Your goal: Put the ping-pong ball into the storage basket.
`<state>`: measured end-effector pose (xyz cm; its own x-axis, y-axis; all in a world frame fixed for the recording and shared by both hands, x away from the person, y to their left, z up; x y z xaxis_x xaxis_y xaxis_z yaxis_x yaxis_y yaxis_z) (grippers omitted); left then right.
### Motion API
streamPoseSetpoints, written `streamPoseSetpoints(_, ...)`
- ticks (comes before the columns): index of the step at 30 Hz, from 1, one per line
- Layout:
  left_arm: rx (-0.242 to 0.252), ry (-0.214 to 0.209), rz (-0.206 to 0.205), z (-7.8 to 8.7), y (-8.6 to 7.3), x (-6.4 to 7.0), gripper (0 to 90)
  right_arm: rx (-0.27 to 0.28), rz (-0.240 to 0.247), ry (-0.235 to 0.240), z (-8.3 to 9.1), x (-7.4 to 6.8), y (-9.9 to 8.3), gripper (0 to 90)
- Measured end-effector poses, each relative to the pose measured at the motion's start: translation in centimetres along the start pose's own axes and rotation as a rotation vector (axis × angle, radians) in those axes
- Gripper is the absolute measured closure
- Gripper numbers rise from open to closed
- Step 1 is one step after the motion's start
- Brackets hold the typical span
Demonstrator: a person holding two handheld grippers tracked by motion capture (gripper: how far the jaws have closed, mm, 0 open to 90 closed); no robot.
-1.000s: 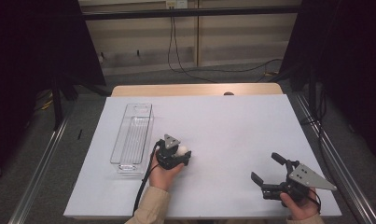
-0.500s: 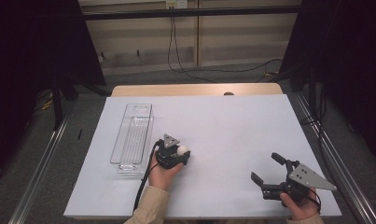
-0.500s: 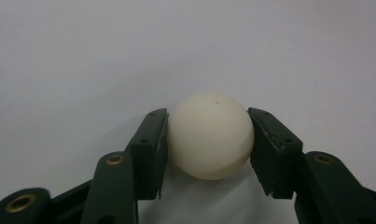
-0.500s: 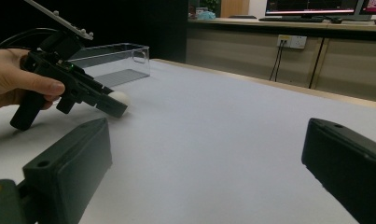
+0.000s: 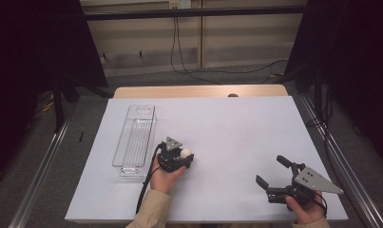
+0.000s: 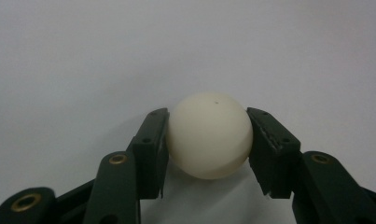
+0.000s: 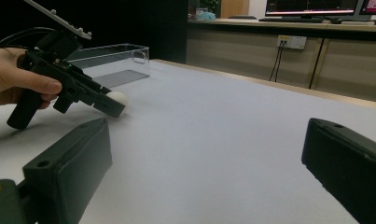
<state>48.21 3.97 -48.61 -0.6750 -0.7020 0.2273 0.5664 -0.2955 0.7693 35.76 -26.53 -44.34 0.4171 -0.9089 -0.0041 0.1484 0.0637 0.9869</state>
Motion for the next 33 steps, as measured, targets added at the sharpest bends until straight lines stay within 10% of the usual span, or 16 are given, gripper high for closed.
streamPoseSetpoints(33, 0.032, -0.07, 0.009, 2.4, 0.2, 0.1, 51.3, -0.008, 0.013, 0.001, -0.1, -0.2, -0.1, 1.0)
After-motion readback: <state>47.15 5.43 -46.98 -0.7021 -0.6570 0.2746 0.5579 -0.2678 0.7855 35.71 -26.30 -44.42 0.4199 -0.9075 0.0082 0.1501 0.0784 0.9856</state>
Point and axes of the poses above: each handheld gripper's, and its own axes: z roughly backward along the jaws, y roughly out of its top, x roughly to its right, the point moved 5 cm from there along -z, roughly forward along the jaws, and after that the axes turned 8 degrees about -y, right-handed, at the moved point
